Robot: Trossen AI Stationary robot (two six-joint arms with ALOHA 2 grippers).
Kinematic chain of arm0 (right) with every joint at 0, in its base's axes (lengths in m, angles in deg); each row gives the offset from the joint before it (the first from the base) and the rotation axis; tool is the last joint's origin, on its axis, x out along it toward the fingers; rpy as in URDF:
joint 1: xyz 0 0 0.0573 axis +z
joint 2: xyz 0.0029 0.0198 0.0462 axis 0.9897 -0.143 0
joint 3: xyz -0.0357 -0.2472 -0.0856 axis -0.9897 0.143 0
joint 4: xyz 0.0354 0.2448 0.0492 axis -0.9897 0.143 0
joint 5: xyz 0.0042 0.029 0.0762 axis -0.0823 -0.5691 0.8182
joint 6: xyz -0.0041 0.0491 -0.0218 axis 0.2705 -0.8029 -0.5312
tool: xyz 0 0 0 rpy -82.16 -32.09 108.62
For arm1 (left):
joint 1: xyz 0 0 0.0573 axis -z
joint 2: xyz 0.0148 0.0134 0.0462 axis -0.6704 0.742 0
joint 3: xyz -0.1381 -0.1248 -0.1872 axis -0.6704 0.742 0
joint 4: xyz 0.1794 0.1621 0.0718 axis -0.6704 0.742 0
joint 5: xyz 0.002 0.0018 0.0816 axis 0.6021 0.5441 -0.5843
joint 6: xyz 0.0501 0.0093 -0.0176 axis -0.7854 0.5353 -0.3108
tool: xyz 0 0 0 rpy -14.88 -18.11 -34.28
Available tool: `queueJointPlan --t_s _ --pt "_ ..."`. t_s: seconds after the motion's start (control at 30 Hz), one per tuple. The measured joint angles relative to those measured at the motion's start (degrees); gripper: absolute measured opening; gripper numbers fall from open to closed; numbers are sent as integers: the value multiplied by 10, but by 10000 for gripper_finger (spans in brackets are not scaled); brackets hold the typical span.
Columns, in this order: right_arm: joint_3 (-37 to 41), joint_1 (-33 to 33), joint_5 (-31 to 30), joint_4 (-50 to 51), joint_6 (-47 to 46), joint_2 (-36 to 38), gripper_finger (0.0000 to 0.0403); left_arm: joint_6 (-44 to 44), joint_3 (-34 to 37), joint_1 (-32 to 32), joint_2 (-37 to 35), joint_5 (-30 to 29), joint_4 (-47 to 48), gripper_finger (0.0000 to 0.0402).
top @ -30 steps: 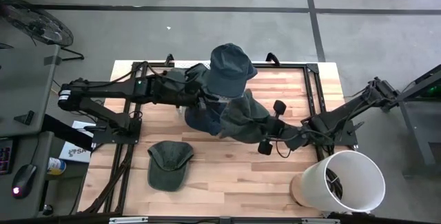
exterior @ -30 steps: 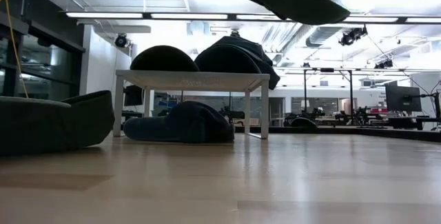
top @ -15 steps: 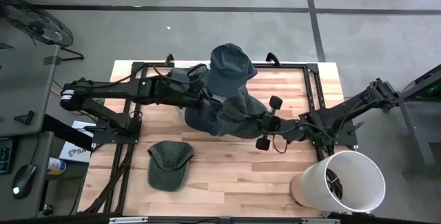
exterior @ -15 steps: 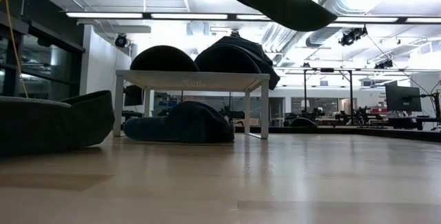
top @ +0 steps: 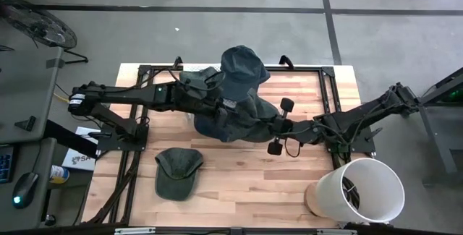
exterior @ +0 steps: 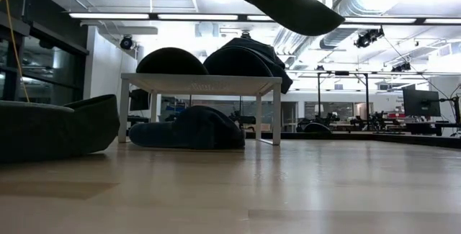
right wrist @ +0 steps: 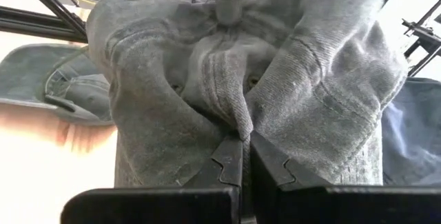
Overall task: Pick & Place hat
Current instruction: Stack the right gray cap on the gray cap on the shelf
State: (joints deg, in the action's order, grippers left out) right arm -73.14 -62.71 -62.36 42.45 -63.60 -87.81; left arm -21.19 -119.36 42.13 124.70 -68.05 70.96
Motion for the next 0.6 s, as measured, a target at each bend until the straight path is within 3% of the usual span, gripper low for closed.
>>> queueJointPlan --t_s 0.33,0.6 --pt "0 2 -3 0 1 13 0 -8 1 0 1 11 16 117" --pt "0 3 -6 0 10 53 0 -54 1 0 1 -17 10 117"
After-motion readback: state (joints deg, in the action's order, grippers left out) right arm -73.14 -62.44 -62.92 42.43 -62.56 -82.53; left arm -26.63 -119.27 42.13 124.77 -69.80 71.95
